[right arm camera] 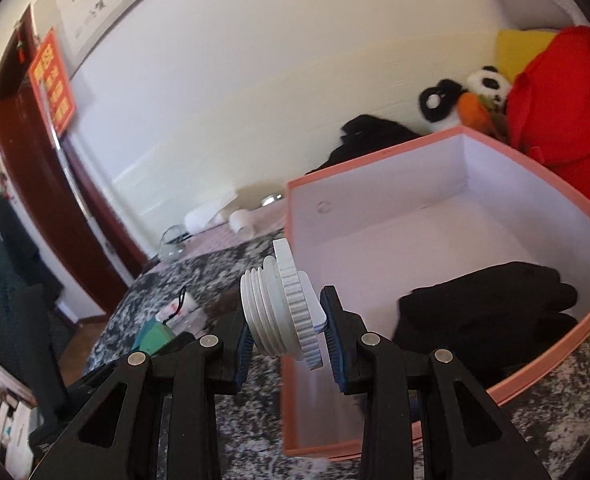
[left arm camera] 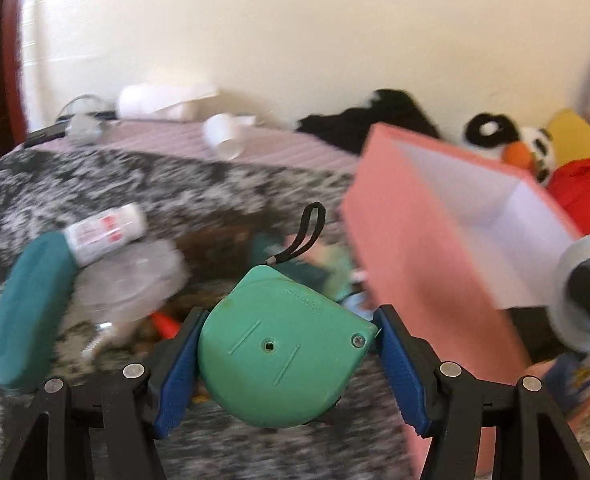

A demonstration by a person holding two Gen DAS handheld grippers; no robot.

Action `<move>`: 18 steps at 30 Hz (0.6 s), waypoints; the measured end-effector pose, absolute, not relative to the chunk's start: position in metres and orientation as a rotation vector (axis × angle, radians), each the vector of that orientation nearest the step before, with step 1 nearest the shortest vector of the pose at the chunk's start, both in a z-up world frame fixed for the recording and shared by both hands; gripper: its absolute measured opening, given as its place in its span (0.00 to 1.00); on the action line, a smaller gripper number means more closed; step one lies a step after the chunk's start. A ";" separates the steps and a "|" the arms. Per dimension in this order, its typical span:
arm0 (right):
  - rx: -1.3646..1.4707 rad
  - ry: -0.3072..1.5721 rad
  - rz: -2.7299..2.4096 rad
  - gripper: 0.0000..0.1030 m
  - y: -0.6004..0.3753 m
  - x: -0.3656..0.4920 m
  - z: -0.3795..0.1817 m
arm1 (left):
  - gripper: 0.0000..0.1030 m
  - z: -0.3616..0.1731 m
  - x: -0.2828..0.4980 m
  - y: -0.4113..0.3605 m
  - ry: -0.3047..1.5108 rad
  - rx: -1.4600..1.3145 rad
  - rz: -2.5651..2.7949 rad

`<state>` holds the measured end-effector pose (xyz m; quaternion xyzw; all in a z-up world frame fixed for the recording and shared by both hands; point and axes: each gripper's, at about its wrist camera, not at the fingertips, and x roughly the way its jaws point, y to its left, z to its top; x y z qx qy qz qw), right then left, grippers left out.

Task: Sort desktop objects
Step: 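Carry the tape measure toward the pink box while the right gripper holds the white cap, then release the tape measure and white cap into the pink box with both grippers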

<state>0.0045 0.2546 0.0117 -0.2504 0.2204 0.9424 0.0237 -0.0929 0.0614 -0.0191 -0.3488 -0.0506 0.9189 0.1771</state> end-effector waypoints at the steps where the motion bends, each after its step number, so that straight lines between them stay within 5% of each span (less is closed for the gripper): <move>1: -0.759 0.683 2.906 0.33 0.258 0.008 0.012 | 0.68 -0.015 -0.091 0.070 -0.133 -0.968 2.595; 18: -0.612 0.554 2.722 0.33 0.328 0.042 0.015 | 0.68 -0.013 -0.026 0.204 0.244 -0.701 2.353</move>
